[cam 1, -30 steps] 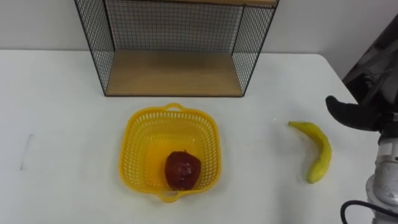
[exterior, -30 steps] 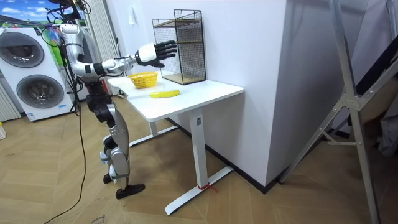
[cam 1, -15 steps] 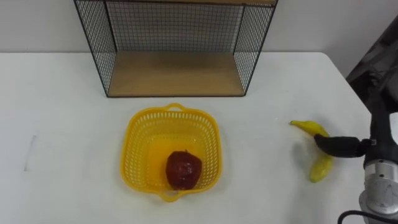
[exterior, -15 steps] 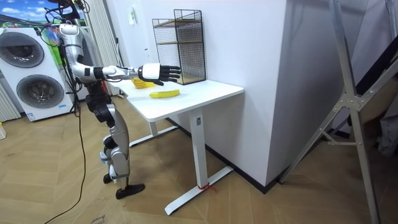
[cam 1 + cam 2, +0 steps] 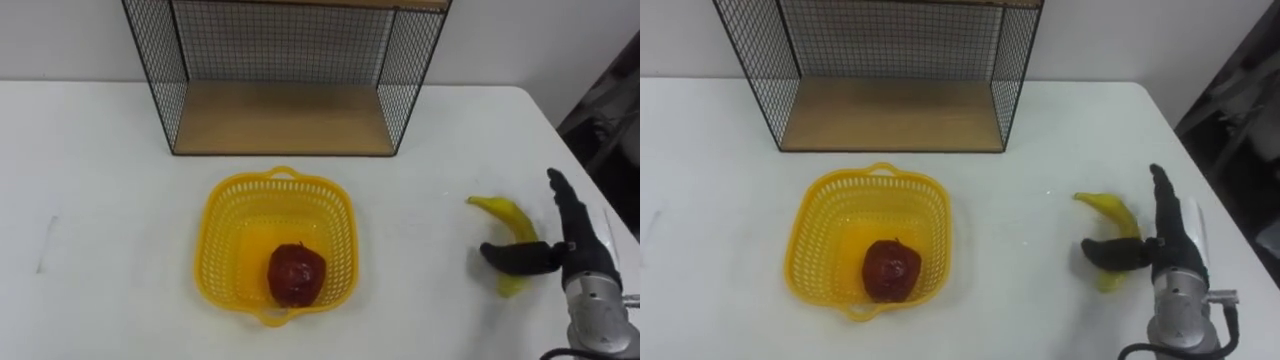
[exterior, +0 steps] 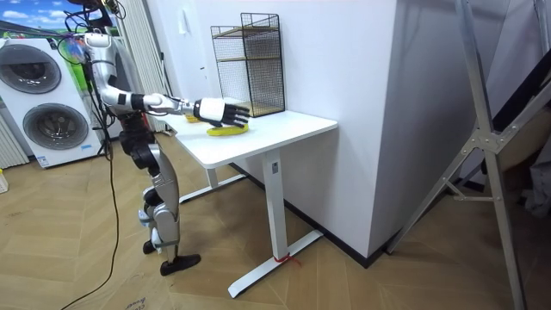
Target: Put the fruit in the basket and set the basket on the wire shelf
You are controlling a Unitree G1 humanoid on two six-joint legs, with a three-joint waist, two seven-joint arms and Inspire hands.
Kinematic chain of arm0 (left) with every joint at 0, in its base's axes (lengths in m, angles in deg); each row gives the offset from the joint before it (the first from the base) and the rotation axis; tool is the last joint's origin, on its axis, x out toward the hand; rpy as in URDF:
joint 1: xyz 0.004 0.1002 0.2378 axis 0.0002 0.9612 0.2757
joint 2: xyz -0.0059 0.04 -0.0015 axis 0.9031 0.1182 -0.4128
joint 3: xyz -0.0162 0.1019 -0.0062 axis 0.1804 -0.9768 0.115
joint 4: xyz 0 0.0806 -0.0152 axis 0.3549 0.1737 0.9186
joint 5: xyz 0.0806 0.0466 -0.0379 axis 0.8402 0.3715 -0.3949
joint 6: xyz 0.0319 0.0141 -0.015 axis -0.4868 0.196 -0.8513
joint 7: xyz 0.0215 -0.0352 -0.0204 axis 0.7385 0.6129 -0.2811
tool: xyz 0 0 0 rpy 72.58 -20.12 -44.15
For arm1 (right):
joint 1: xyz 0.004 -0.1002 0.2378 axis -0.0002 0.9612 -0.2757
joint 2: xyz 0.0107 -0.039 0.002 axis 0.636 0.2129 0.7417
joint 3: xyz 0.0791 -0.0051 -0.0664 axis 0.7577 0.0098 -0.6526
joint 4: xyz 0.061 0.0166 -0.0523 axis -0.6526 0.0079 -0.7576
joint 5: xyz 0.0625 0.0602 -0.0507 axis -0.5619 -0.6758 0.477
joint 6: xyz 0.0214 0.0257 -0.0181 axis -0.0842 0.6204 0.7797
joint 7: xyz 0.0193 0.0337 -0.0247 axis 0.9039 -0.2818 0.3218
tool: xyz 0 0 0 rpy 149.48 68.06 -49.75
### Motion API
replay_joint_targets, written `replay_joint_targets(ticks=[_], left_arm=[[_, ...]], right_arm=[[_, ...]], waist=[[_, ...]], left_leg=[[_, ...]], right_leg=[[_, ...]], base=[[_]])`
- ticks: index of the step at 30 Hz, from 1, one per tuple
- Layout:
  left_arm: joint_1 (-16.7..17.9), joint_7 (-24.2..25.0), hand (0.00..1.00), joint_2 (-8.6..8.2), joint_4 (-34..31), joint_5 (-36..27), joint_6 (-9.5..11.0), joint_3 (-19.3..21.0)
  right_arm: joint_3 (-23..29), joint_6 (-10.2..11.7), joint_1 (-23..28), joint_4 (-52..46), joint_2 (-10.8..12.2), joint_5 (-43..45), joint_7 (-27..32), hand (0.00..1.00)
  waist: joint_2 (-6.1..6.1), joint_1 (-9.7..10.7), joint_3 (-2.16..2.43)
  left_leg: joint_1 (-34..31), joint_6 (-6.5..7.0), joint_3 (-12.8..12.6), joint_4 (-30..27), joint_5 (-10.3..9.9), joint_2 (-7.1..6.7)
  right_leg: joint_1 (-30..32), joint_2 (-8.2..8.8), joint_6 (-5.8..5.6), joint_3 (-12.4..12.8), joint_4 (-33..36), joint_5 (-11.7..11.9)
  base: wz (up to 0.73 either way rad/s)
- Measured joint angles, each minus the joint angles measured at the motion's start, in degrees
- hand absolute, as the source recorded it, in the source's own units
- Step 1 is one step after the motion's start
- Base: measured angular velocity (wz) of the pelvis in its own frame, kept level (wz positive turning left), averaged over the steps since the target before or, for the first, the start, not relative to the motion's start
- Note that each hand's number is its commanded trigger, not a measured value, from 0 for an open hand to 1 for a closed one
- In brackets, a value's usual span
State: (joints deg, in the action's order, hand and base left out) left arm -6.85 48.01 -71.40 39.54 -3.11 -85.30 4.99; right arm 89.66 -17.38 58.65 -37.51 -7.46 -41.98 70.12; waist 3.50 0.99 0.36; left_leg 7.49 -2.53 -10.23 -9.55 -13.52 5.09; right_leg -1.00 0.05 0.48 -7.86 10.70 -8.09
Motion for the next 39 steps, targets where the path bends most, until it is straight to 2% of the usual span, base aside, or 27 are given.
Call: replay_joint_targets(ticks=[3,8,10,13,14,15,16,26,29,31,39], left_arm=[[0.13,0.29,0.0,0.04,-0.46,0.0,-0.7,1.01],[0.21,1.24,0.0,0.04,-0.6,-0.07,-0.92,2.66],[0.16,1.25,0.0,0.05,-0.56,-0.02,-1.04,2.67],[0.17,1.19,0.0,0.16,-0.48,-0.04,-1.24,2.69],[0.18,1.18,0.0,0.21,-0.43,-0.04,-1.44,2.68],[0.2,1.17,0.0,0.3,-0.43,-0.06,-1.84,2.65],[0.23,1.16,0.0,0.33,-0.43,-0.06,-2.04,2.58],[0.14,0.67,0.0,0.48,-0.47,-0.02,-2.04,2.57],[0.05,0.66,0.0,0.46,-0.46,-0.02,-2.06,2.57],[0.03,0.51,0.0,0.48,-0.47,-0.02,-2.06,2.57],[-0.31,-0.61,0.0,0.48,-1.19,0.0,-1.97,2.63]], right_arm=[[0.12,-0.22,-0.02,1.06,-0.11,-0.01,-1.44,0.0],[0.13,-0.13,-0.74,3.54,-0.06,0.12,-5.07,0.0],[0.16,0.0,-1.19,5.16,-0.04,1.46,-6.59,0.0],[0.53,0.6,-1.5,6.83,-0.09,2.01,-7.83,0.0],[0.53,0.67,-1.58,6.94,-0.09,2.11,-7.95,0.03],[0.29,0.91,-1.84,7.78,-0.1,2.27,-8.05,0.6],[0.22,1.17,-1.97,8.84,-0.3,2.27,-8.09,1.0],[2.47,1.92,-3.2,13.57,-2.33,3.35,-6.98,1.0],[2.64,2.13,-3.28,13.74,-2.49,5.6,-6.65,1.0],[2.73,2.12,-4.25,15.16,-3.37,7.05,-5.89,1.0],[2.79,2.08,-4.79,15.89,-3.72,11.62,-4.48,1.0]], waist=[[0.05,0.28,0.05],[0.75,0.24,0.51],[1.19,0.46,0.51],[1.23,0.29,0.51],[1.23,0.29,0.51],[1.23,0.31,0.51],[1.25,0.34,0.5],[1.72,0.23,0.55],[1.77,0.23,0.59],[1.78,0.22,0.61],[1.57,0.11,0.76]], left_leg=[[0.0,0.0,-0.06,0.01,0.0,0.06],[0.24,0.0,-0.13,-0.03,0.0,0.05],[0.32,0.01,0.59,-0.22,0.0,-0.03],[0.44,0.01,1.21,-0.22,-0.01,-0.03],[0.48,0.01,1.31,-0.22,-0.01,-0.02],[0.62,0.01,1.56,-0.22,-0.01,0.01],[0.87,0.02,1.78,-0.23,-0.02,0.02],[1.32,0.19,3.43,-0.32,-0.17,0.07],[1.65,0.18,3.6,-0.32,-0.18,0.09],[1.63,0.18,3.82,-0.19,-0.18,0.06],[1.7,0.17,3.82,-0.15,-0.18,0.06]], right_leg=[[-0.11,-0.09,0.03,0.04,-0.02,-0.05],[-0.32,-0.05,0.04,-0.12,-0.08,-0.04],[-1.0,-0.04,0.04,-0.15,-0.19,-0.03],[-1.23,-0.03,0.0,-0.11,-0.37,-0.05],[-1.26,-0.05,0.0,-0.12,-0.41,-0.05],[-1.49,-0.09,0.01,-0.22,-0.65,-0.05],[-2.07,-0.11,0.01,-0.45,-0.91,-0.05],[-3.69,-0.1,0.09,-1.9,-1.06,0.03],[-3.78,-0.15,0.07,-1.93,-1.21,0.01],[-3.88,-0.15,0.06,-1.98,-1.27,0.0],[-4.13,-0.22,0.04,-2.14,-1.81,-0.01]], base=[[-0.01],[0.02],[0.11],[0.1],[0.07],[0.1],[0.11],[0.09],[0.0],[0.0],[0.0]])
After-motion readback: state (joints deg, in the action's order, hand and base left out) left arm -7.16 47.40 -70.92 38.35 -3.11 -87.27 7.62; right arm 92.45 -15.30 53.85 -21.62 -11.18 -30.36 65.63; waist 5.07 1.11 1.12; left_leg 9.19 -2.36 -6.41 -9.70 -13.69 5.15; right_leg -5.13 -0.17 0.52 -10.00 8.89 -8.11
